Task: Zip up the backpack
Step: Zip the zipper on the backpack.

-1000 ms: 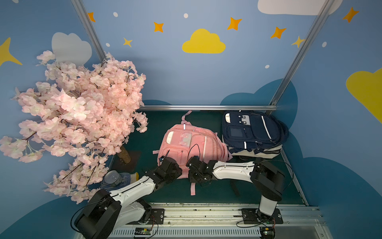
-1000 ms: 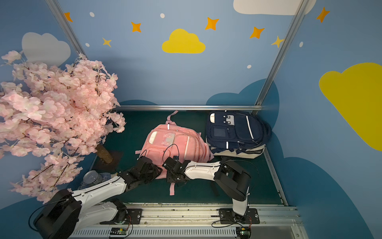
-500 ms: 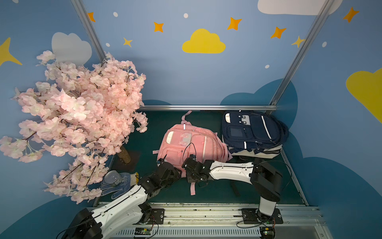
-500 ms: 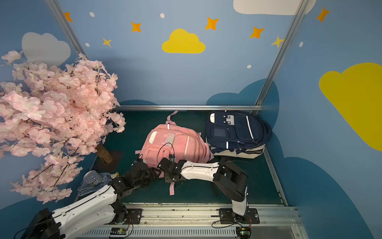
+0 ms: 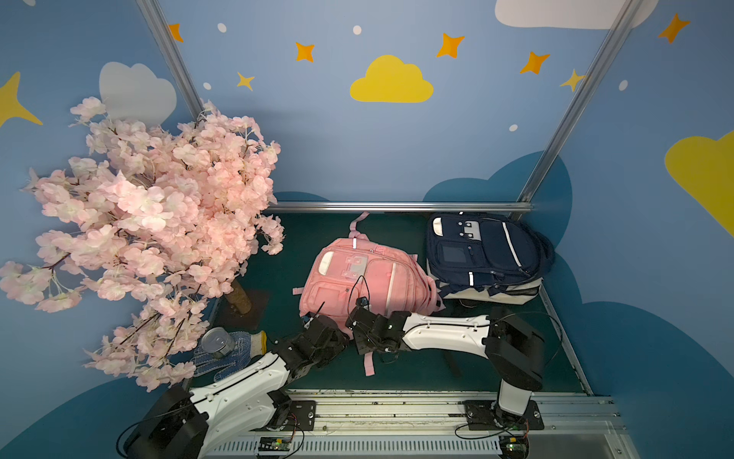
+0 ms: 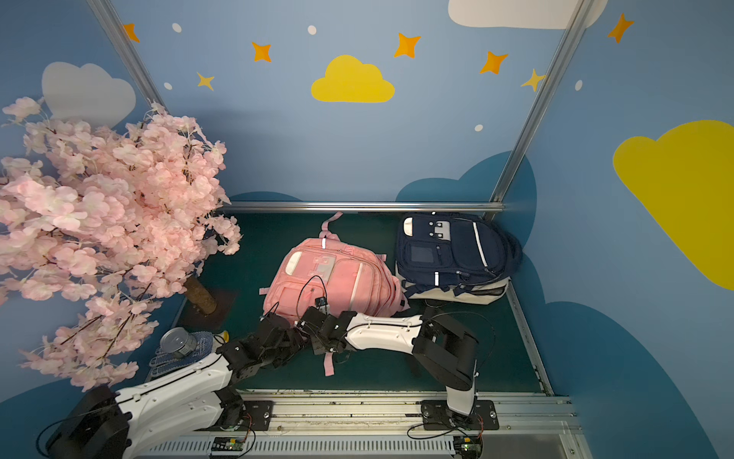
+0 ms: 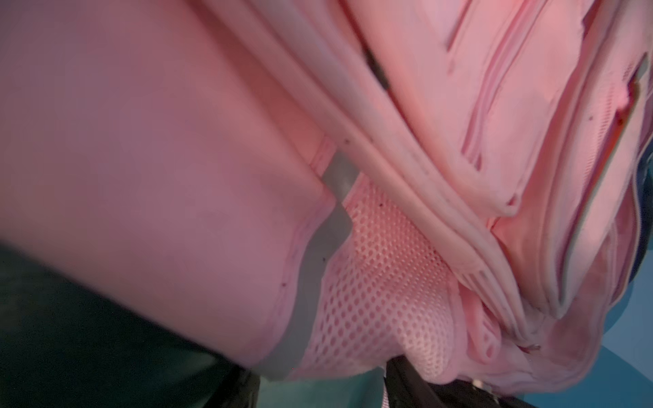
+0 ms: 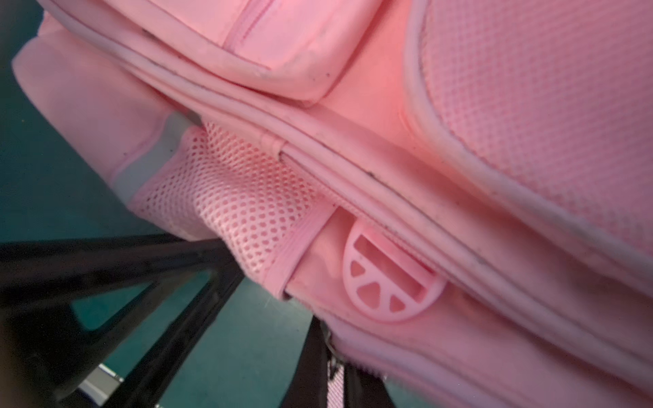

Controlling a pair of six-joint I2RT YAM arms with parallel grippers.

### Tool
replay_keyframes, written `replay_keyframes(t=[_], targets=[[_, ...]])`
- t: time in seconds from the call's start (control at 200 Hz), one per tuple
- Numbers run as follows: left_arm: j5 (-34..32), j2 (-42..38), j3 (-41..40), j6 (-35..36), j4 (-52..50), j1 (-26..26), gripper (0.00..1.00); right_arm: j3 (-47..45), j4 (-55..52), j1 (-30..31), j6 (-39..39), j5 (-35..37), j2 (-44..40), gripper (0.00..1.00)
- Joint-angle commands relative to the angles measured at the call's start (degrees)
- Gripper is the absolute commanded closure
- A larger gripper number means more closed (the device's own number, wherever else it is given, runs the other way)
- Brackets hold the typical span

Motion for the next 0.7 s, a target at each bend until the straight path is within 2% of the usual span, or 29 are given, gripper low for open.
replay_keyframes(t=[0.0, 0.095, 0.471, 0.691], targets=[[-2.0, 3.7, 2.2, 2.4, 5.0, 0.2, 0.50, 0.2, 2.5, 0.9, -2.5, -0.1, -3.7, 1.00], [-3.3, 5.0, 1.8, 3.3, 7.8, 1.2, 0.64, -0.9, 1.8, 0.8, -2.7, 0.8, -5.1, 1.00], [-6.5, -0.3, 2.3, 7.2, 2.3, 6.2, 0.95, -4.6, -3.0, -1.4, 0.8, 3.0, -7.8, 1.00], [-6.7, -6.0, 1.3, 9.1, -1.9, 10.1, 0.98, -7.5, -5.0, -3.3, 1.8, 3.6, -10.3, 1.00]])
